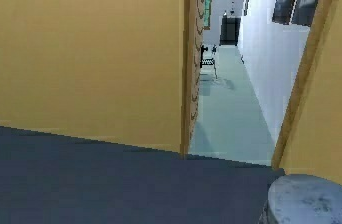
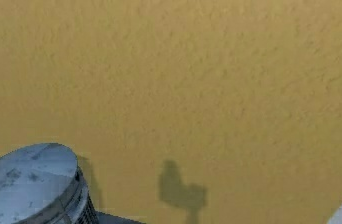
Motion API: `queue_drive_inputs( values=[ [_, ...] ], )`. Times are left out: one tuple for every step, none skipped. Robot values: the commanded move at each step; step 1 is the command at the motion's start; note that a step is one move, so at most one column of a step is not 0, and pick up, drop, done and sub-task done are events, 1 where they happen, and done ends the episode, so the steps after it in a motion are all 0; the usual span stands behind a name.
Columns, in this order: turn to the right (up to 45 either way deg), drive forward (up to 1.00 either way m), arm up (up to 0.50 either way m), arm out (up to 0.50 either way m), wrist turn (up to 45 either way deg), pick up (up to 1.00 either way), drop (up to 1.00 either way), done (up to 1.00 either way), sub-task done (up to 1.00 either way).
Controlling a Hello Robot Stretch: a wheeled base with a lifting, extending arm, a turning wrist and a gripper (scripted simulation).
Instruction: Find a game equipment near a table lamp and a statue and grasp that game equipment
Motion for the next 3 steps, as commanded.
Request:
queue_drive_inputs(
  values=[
    [3.0,0.00,0.00,0.00,0.0,0.00,0.00,0.00,0.00],
    [0.0,0.45,0.00,0.00,0.0,0.00,0.00,0.00,0.00],
    [0.0,0.95,0.00,0.00,0.0,0.00,0.00,0.00,0.00]
  ],
)
